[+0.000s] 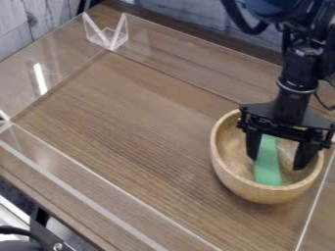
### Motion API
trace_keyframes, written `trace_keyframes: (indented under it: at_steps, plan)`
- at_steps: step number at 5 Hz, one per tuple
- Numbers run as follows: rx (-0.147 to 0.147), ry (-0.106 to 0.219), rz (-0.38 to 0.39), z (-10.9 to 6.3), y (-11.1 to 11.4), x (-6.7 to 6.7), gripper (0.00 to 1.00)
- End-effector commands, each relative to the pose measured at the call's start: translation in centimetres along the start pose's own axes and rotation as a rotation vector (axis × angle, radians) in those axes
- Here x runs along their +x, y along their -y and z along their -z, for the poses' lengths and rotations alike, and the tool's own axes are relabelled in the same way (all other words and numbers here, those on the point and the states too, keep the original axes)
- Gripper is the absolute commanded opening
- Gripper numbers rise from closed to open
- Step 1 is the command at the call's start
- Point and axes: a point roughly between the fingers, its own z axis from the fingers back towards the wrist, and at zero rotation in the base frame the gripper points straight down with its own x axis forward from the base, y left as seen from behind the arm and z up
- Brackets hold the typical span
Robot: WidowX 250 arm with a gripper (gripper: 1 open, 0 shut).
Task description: Move green stick from inside the wooden bowl to the table next to it
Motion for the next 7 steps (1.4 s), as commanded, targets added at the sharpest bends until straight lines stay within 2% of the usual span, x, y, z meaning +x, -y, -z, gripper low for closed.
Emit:
trace_keyframes:
  at_steps: [1,4,6,7]
  plan:
    - [-0.047,0.068,0.058,-2.3,0.6,1.4,1.00]
    - [-0.047,0.089,-0.093,-1.6,-0.6,2.4,1.00]
    - [-0.047,0.097,-0.151,-0.5,-1.0,3.1,1.00]
    - [-0.048,0.103,-0.207,-0.6,-1.3,3.0,0.00]
